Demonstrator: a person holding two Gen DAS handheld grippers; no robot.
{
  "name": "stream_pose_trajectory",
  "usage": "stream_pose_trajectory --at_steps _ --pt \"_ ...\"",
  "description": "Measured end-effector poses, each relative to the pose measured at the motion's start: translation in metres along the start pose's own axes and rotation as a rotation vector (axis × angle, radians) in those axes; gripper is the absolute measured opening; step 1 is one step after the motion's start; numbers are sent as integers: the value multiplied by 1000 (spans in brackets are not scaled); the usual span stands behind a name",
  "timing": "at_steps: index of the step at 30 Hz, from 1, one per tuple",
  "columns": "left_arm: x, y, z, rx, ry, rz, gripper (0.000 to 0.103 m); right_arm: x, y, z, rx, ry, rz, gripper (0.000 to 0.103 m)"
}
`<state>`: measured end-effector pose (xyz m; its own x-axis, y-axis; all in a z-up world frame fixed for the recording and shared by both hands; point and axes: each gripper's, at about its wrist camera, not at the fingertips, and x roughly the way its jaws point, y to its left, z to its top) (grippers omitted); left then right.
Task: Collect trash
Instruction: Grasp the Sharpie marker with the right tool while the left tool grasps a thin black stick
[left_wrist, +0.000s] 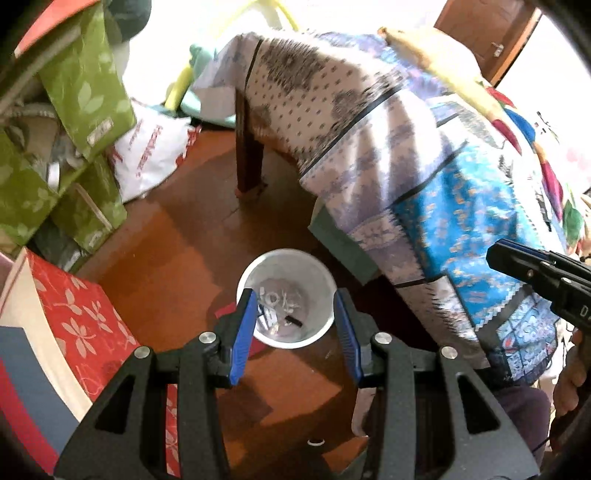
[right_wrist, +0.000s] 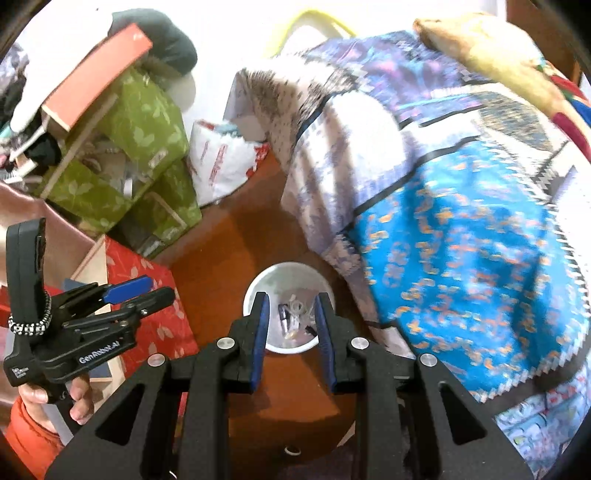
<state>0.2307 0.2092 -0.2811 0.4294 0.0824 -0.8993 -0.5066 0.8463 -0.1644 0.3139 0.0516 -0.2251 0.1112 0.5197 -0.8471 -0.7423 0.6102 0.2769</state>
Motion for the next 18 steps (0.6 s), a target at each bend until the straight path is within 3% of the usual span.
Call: stream_pose_trajectory --at_steps 5,11,18 --pt "-29 -34 8 50 -64 -3 42 -40 -22 -8 36 -82 -41 23" --pt "-60 -98 22 127 -137 -68 42 -91 -62 -22 88 -175 -113 23" --pt "-71 -176 28 251 -191 -115 42 -143 -120 -47 152 -265 -239 23"
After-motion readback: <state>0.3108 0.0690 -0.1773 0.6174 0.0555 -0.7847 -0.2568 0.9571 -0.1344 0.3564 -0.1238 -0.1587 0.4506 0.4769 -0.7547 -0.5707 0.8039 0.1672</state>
